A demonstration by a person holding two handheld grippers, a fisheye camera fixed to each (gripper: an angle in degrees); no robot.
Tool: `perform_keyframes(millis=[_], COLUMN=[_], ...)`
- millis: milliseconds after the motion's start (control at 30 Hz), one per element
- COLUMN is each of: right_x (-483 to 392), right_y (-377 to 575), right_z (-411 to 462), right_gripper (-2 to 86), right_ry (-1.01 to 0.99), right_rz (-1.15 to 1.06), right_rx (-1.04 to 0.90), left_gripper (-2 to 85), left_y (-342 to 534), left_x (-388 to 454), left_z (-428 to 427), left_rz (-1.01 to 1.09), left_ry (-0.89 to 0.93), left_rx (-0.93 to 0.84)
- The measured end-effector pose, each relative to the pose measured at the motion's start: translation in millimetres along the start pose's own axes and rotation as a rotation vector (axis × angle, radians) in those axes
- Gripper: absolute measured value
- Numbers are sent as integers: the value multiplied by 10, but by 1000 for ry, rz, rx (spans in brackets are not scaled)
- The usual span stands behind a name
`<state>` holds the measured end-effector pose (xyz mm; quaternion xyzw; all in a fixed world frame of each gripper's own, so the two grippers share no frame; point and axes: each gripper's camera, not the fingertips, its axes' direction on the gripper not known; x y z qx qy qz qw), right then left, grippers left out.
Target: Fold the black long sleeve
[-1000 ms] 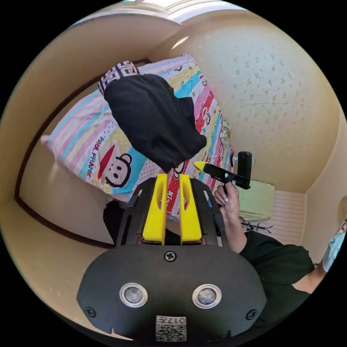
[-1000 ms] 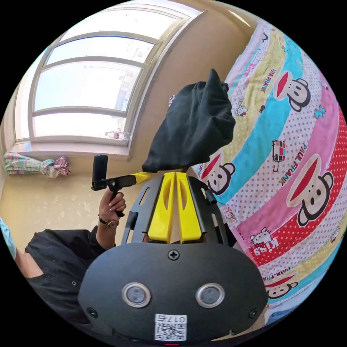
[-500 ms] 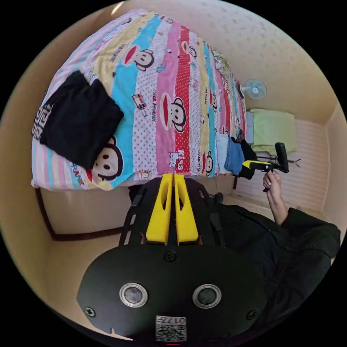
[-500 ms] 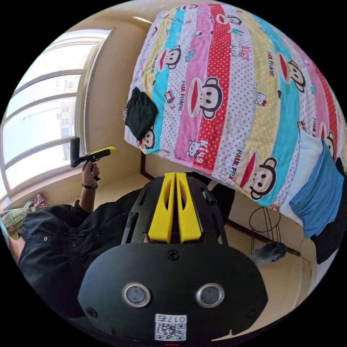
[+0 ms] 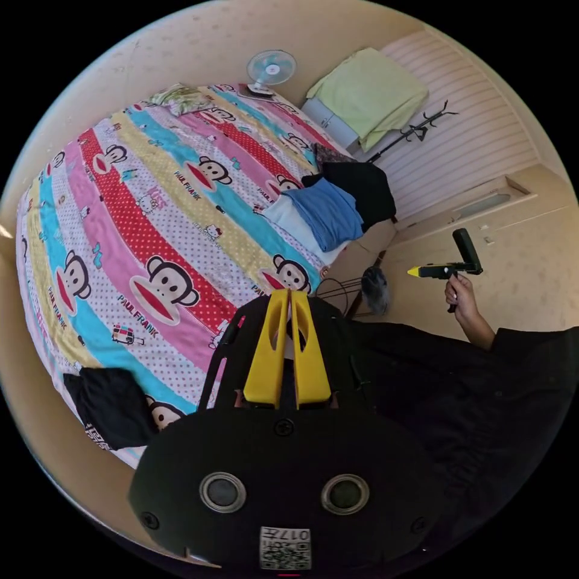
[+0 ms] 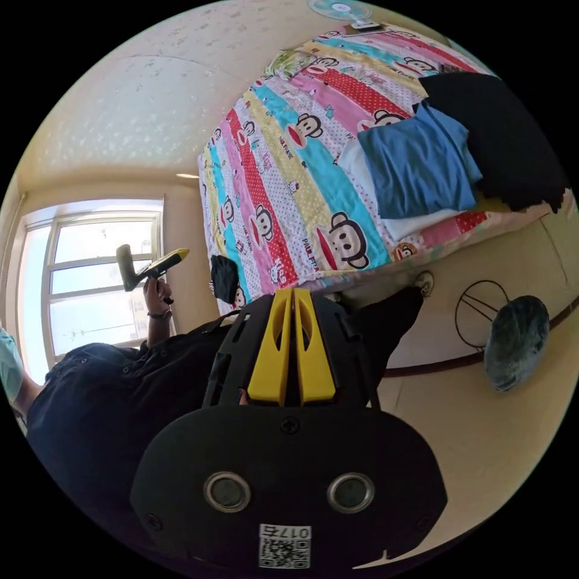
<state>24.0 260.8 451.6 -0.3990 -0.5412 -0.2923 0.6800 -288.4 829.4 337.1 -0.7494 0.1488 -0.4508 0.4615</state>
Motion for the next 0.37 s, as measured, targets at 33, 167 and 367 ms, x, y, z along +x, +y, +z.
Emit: perform_keyframes(millis=[33,167,367], right_x=[194,840,1734], right_y=[67,121,-53], right_z=[-192,-941,-2195], right_gripper=[5,5,13], right_ry=[-23,24,27], right_rz=[26,78,59], right_rx=[29,109,183], left_gripper=[-10,-10,-3], left_y=[-125,-596,-1838], left_x=[111,416,955], left_z=[205,786,1844], left_rz=[23,85,152], left_ry=[-25,-40,206], left_rx=[-26,-56,-71])
